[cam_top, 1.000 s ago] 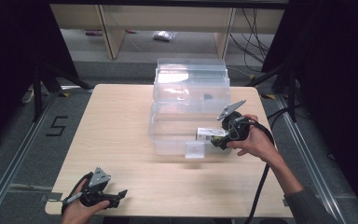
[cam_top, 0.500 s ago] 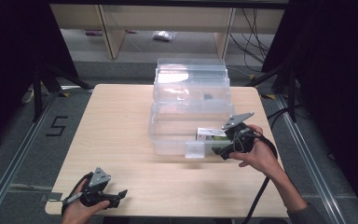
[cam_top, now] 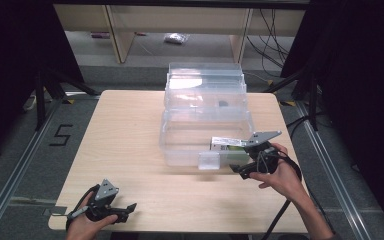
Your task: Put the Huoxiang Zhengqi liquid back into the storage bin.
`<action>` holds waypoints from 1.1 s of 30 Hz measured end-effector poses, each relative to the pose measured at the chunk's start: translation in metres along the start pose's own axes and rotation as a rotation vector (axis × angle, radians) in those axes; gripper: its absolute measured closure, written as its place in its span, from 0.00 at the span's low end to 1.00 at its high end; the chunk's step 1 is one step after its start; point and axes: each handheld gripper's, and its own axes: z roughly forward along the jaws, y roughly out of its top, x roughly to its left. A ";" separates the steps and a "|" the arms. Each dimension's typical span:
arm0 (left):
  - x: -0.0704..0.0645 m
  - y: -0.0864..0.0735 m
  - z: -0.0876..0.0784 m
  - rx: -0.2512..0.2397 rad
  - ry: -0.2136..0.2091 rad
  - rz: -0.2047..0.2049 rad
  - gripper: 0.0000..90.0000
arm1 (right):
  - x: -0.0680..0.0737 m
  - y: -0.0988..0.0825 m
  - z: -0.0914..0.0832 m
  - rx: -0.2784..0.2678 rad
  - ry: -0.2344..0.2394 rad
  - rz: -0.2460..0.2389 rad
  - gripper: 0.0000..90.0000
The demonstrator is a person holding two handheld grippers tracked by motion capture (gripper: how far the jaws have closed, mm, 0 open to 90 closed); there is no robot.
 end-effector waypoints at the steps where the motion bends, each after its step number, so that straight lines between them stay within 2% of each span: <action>1: 0.000 0.000 0.000 0.000 0.000 0.000 0.17 | 0.001 -0.002 0.001 -0.013 -0.004 0.000 0.23; 2: 0.000 0.000 0.000 0.001 0.001 0.000 0.17 | 0.002 -0.003 -0.001 0.005 -0.003 0.010 0.23; 3: 0.000 0.000 0.000 0.000 0.001 0.001 0.17 | 0.005 -0.005 0.000 -0.008 -0.008 0.030 0.23; 4: 0.000 0.000 0.000 0.000 0.002 0.000 0.17 | 0.004 -0.007 0.000 -0.022 -0.014 0.012 0.23; 5: 0.000 0.000 0.000 0.000 0.001 -0.001 0.17 | 0.005 -0.008 0.001 -0.024 0.002 0.019 0.23; 6: 0.000 0.000 0.000 0.003 0.001 0.001 0.17 | 0.004 -0.009 -0.001 -0.010 0.002 0.014 0.23; 7: 0.000 0.000 0.000 0.003 0.001 0.000 0.17 | 0.005 -0.011 -0.002 -0.023 -0.012 0.010 0.23; 8: 0.000 0.000 0.000 0.002 0.001 0.001 0.17 | 0.007 -0.012 -0.001 -0.030 -0.010 0.026 0.23; 9: 0.000 0.000 0.000 0.002 0.001 0.001 0.17 | 0.007 -0.013 -0.001 -0.032 -0.008 0.019 0.23; 10: 0.000 0.000 0.000 0.001 0.001 0.000 0.17 | 0.007 -0.014 -0.003 -0.014 -0.004 0.023 0.23; 11: 0.000 0.000 0.000 0.001 0.001 0.000 0.17 | 0.008 -0.016 -0.001 -0.034 -0.008 0.029 0.23; 12: 0.000 0.000 0.000 0.002 0.001 0.001 0.17 | 0.008 -0.017 -0.003 -0.018 0.003 0.028 0.23; 13: 0.000 0.000 0.000 0.002 0.001 0.001 0.17 | 0.010 -0.019 -0.002 -0.028 -0.010 0.047 0.23; 14: 0.000 0.000 0.000 0.001 0.001 0.001 0.17 | 0.012 -0.022 -0.003 -0.013 -0.002 0.073 0.23; 15: -0.001 0.000 0.001 -0.009 -0.001 -0.011 0.17 | 0.012 -0.024 -0.001 -0.033 -0.006 0.069 0.23; 16: 0.000 0.000 0.000 0.005 0.000 0.005 0.17 | 0.011 -0.025 -0.002 -0.021 0.002 0.065 0.23; 18: 0.000 0.000 0.000 -0.001 0.000 -0.002 0.17 | 0.012 -0.028 -0.001 -0.028 0.000 0.070 0.23; 19: -0.002 0.000 0.001 -0.017 -0.008 -0.019 0.17 | 0.012 -0.029 -0.002 -0.024 0.007 0.079 0.23; 21: -0.002 0.000 0.001 -0.017 -0.009 -0.018 0.17 | 0.012 -0.032 0.000 -0.033 0.011 0.081 0.23; 22: -0.002 0.000 0.001 -0.017 -0.008 -0.019 0.17 | 0.015 -0.034 0.001 -0.045 0.001 0.103 0.23; 23: 0.001 0.000 -0.001 0.009 0.000 0.011 0.17 | 0.013 -0.034 0.001 -0.035 0.001 0.086 0.23; 24: 0.000 0.000 0.000 0.001 0.001 0.001 0.17 | 0.017 -0.036 0.002 -0.036 0.005 0.115 0.23; 25: 0.000 0.000 0.000 0.001 0.001 0.002 0.17 | 0.014 -0.038 0.002 -0.045 0.000 0.084 0.23; 27: -0.002 0.000 0.001 -0.018 -0.008 -0.020 0.17 | 0.018 -0.039 0.002 -0.030 0.018 0.115 0.23; 28: -0.002 0.000 0.001 -0.018 -0.007 -0.019 0.17 | 0.019 -0.041 0.004 -0.043 0.008 0.122 0.22; 29: -0.002 0.000 0.001 -0.017 -0.008 -0.019 0.17 | 0.017 -0.043 0.005 -0.059 0.011 0.090 0.22; 30: -0.002 0.000 0.001 -0.017 -0.008 -0.019 0.17 | 0.018 -0.044 0.005 -0.050 0.001 0.101 0.22; 31: -0.002 0.000 0.001 -0.017 -0.008 -0.018 0.17 | 0.021 -0.044 0.003 -0.026 0.016 0.129 0.22; 32: -0.002 0.000 0.001 -0.017 -0.008 -0.019 0.17 | 0.020 -0.045 0.004 -0.045 0.008 0.106 0.22; 33: -0.002 0.000 0.001 -0.018 -0.007 -0.019 0.17 | 0.021 -0.046 0.005 -0.053 0.001 0.106 0.22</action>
